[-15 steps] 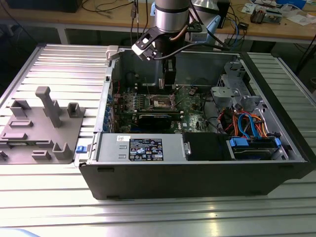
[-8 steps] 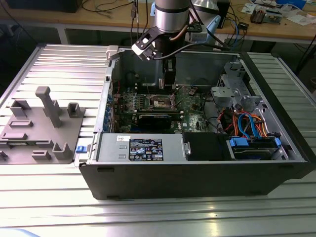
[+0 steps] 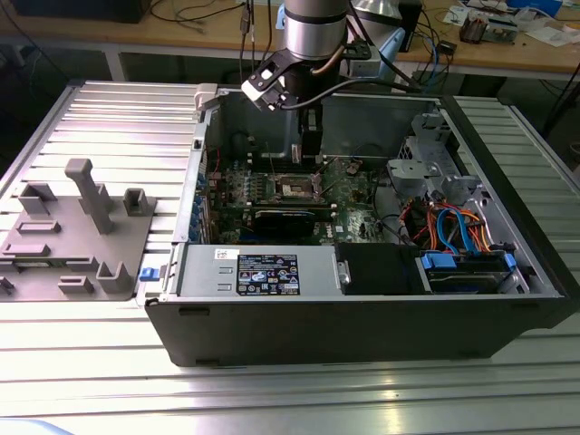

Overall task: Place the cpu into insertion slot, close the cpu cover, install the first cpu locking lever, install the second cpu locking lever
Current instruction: 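Place the cpu into insertion slot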

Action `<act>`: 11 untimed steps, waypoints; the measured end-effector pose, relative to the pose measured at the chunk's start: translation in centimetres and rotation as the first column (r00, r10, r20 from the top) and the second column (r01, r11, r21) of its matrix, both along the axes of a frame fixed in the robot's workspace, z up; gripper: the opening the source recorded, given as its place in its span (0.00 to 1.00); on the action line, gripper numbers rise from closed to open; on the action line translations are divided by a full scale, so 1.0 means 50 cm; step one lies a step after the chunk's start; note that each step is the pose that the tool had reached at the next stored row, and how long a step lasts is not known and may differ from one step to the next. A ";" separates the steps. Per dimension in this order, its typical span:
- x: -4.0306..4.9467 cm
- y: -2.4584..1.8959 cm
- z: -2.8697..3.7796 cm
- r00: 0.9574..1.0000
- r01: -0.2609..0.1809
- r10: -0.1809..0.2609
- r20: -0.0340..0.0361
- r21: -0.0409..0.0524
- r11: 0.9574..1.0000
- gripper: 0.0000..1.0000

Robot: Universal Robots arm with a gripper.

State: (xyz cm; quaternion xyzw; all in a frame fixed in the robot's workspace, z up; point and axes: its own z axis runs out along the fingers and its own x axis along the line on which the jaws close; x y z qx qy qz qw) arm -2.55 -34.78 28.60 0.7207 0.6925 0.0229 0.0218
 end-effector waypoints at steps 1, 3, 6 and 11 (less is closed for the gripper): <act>0.000 0.0000 0.000 1.000 0.001 -0.001 0.000 0.000 1.000 0.54; 0.000 0.0000 0.000 1.000 0.003 -0.003 0.000 0.000 1.000 0.54; 0.000 0.0000 0.000 1.000 0.006 -0.006 0.000 0.000 1.000 0.54; 0.000 0.0000 0.000 1.000 0.010 -0.010 0.000 0.000 1.000 0.54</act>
